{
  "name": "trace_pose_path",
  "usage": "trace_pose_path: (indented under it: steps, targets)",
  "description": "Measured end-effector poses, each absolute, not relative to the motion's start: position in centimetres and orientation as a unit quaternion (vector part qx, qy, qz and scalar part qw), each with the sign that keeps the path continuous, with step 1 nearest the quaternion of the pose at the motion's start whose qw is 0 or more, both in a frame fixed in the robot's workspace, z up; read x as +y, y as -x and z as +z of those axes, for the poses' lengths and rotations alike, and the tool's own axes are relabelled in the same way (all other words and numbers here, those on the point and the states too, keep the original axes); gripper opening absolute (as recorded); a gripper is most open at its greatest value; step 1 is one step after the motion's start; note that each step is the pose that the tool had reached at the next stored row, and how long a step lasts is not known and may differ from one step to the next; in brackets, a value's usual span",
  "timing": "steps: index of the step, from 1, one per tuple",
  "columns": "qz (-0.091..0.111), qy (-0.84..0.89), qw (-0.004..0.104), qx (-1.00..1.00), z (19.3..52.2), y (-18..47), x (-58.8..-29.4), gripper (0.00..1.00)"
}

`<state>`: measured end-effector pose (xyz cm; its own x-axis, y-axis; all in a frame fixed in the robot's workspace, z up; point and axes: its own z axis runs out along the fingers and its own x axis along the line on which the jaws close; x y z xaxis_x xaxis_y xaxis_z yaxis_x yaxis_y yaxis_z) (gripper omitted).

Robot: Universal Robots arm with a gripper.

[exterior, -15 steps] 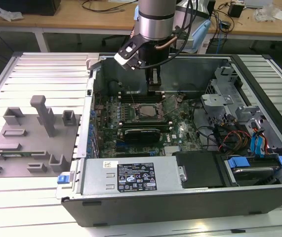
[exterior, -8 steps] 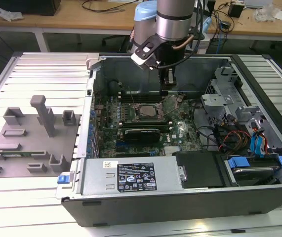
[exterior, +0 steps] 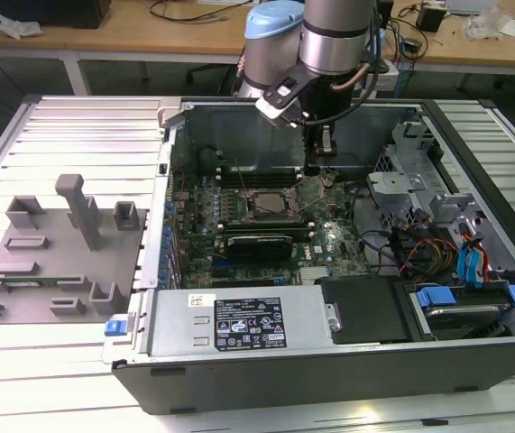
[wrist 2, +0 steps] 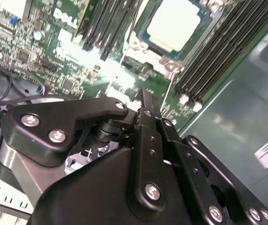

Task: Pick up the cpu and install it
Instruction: 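Close the cpu cover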

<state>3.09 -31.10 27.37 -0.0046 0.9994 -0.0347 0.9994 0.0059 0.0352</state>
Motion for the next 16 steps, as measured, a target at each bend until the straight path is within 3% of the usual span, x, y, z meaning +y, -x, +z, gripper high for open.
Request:
trace_pose_path:
  steps: [16]
  targets:
    - [-0.003,-0.705,0.021,0.709,26.9,-7.1,-31.1,0.11]
